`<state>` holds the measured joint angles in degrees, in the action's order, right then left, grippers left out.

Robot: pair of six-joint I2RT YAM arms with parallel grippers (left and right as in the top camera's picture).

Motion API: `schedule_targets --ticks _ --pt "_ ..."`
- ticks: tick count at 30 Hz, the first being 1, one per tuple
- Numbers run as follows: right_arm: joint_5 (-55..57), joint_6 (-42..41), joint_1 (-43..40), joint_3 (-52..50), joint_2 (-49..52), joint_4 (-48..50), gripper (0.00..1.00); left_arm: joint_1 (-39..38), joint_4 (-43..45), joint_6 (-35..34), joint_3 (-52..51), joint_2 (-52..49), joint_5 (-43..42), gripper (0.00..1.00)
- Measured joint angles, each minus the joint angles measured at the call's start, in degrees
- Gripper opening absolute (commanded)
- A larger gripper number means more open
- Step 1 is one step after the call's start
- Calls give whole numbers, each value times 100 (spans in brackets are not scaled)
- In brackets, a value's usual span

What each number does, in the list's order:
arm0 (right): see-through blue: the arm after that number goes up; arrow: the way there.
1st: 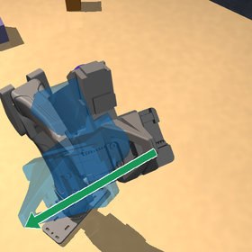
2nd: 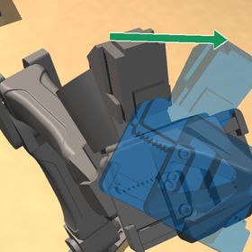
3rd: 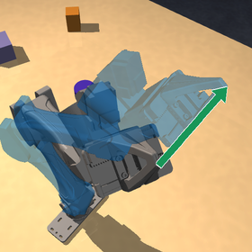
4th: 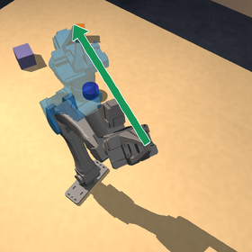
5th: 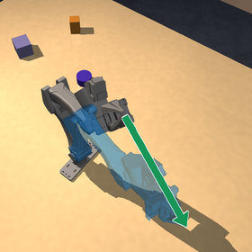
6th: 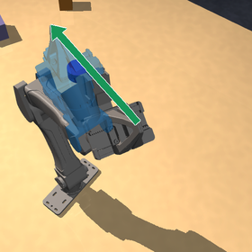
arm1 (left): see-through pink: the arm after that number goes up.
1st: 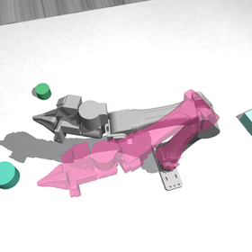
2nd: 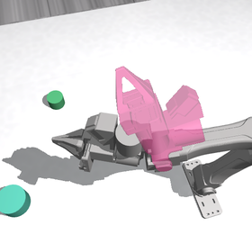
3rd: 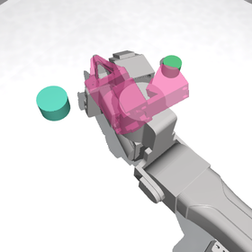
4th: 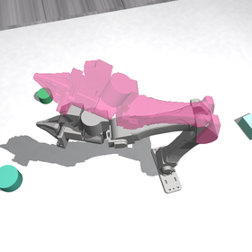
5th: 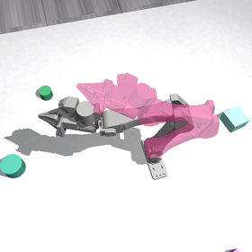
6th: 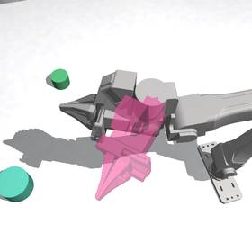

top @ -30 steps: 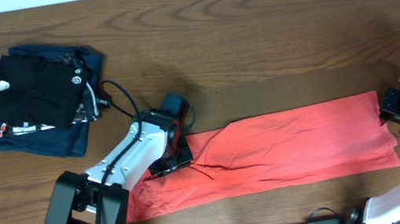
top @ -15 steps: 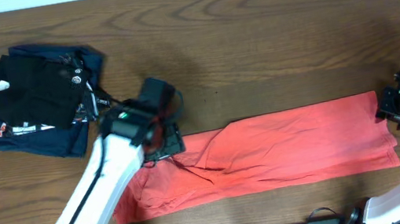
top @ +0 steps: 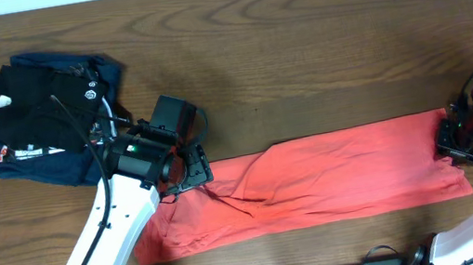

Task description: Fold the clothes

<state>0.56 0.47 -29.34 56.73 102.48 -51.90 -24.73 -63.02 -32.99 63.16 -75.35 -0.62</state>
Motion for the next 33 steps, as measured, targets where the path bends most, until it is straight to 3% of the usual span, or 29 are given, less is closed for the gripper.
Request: schedule_targets --ticks 3,11,23,27,33 --pt "-15 -11 0 -9 -22 74 1 0 0 0 0 0 0 75" --pt "-74 -450 -116 210 33 238 1 0 74 0 0 0 2 75" --pt "348 -756 -721 2441 170 -973 1 162 195 0 0 0 20 75" --pt "387 -737 -520 2680 170 -1617 1 170 192 0 0 0 22 75" --pt "398 -684 452 2688 170 -2339 1 170 195 0 0 0 22 75"
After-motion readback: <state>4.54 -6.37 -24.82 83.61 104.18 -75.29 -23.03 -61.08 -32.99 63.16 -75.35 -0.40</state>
